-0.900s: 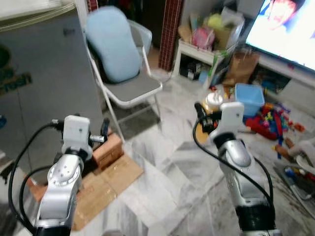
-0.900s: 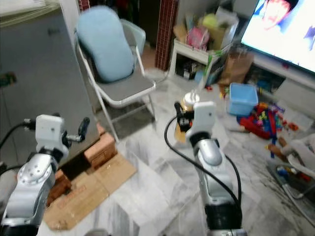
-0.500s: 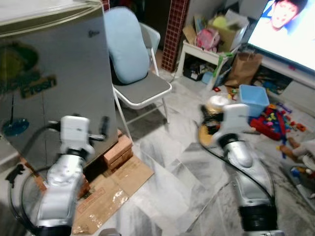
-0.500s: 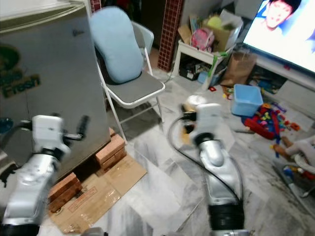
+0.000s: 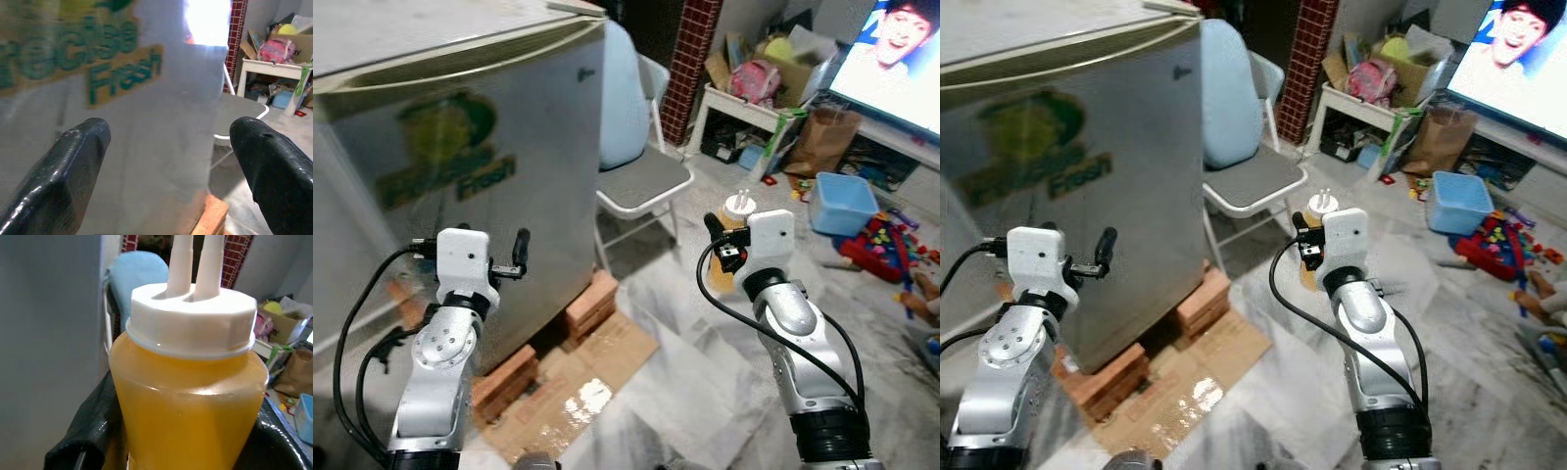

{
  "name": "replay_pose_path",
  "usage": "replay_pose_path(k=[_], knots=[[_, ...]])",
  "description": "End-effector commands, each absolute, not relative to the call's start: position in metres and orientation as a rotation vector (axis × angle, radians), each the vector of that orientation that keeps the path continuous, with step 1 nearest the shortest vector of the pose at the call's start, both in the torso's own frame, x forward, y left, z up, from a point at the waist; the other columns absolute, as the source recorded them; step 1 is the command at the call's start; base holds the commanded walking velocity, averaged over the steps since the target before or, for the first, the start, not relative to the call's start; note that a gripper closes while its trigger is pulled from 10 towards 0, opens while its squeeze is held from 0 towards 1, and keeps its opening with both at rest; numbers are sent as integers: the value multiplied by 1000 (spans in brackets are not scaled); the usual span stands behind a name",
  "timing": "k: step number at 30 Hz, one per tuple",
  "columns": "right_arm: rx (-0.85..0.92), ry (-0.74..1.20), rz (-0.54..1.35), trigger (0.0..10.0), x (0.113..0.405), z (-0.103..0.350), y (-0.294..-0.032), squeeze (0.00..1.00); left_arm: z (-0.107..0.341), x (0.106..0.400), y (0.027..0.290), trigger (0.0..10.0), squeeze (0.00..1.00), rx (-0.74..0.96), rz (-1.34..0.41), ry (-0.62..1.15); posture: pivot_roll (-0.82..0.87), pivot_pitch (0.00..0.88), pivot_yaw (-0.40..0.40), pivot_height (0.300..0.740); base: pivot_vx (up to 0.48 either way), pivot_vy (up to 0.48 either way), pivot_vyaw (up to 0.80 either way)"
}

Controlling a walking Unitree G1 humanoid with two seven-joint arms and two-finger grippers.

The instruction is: Restocking fridge

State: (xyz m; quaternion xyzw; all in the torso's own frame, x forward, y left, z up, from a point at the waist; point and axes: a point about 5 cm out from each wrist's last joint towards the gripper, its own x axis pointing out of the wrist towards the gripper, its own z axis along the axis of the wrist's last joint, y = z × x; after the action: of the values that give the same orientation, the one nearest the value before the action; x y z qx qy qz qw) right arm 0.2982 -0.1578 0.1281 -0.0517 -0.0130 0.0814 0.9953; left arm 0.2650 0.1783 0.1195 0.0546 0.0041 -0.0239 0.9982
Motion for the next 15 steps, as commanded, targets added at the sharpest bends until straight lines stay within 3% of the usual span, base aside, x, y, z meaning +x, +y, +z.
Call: replay_pose_path(k=[1,15], knots=[[-108,-29,128,10000,298,131,-171,0,122,264,164,10000,0,97,-99,-4,55,0,-88,740,0,476,0],[-93,-19,133,10000,301,127,-171,0,120,262,159,10000,0,77,-106,15,61,0,-89,740,0,469,0]])
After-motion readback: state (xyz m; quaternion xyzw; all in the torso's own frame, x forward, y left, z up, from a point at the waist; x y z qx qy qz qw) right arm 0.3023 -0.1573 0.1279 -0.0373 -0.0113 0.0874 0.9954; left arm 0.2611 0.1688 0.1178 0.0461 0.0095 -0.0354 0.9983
